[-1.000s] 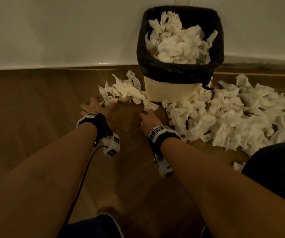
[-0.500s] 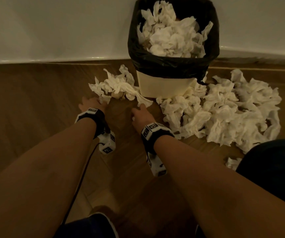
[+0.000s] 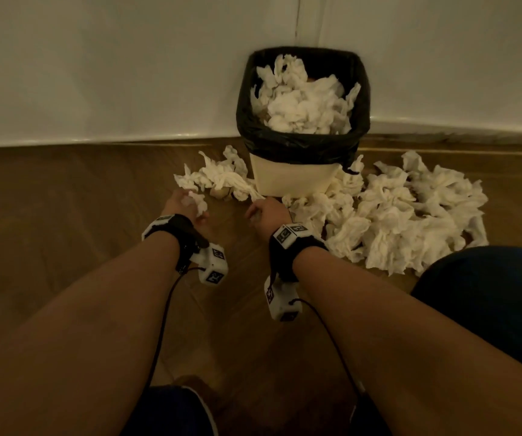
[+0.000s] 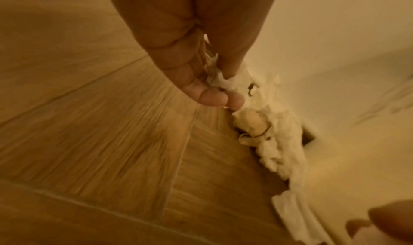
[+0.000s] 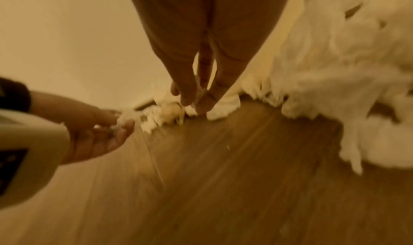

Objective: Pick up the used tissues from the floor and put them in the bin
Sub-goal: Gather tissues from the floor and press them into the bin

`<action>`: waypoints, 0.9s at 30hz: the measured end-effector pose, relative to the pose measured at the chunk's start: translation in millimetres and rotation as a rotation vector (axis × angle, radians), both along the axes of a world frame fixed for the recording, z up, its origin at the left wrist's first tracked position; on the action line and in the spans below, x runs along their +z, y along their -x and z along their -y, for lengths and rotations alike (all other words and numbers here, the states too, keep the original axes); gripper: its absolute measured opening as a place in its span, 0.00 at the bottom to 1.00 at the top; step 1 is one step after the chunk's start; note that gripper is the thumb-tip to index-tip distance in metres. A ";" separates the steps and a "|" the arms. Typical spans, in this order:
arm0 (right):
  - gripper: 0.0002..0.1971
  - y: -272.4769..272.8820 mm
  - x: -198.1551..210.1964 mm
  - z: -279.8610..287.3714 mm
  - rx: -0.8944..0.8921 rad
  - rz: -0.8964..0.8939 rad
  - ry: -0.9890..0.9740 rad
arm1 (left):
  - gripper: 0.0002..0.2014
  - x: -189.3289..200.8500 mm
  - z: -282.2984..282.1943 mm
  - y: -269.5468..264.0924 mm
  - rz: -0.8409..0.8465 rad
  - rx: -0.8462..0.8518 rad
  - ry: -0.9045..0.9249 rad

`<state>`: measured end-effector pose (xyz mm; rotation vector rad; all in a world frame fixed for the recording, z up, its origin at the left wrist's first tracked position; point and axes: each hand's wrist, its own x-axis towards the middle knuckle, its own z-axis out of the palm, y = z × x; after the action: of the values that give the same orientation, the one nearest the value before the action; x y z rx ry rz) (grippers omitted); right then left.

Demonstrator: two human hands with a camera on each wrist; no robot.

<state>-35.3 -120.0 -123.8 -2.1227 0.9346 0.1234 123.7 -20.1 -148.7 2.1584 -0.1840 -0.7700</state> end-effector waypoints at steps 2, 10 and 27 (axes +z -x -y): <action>0.13 4.7 15.9 -0.4 -0.050 0.045 -0.016 | 0.18 13.5 1.8 4.2 -0.139 0.110 0.115; 0.07 26.1 92.0 -4.7 -0.163 0.271 -0.068 | 0.21 91.0 10.5 30.1 0.076 -0.073 -0.107; 0.11 104.8 217.6 58.5 -0.357 0.519 0.155 | 0.14 236.3 43.8 87.4 0.563 -0.334 0.259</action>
<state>-140.1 -178.5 93.8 -1.9401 1.0018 -0.6662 36.3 -63.8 87.6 2.0646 -0.9018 -0.2711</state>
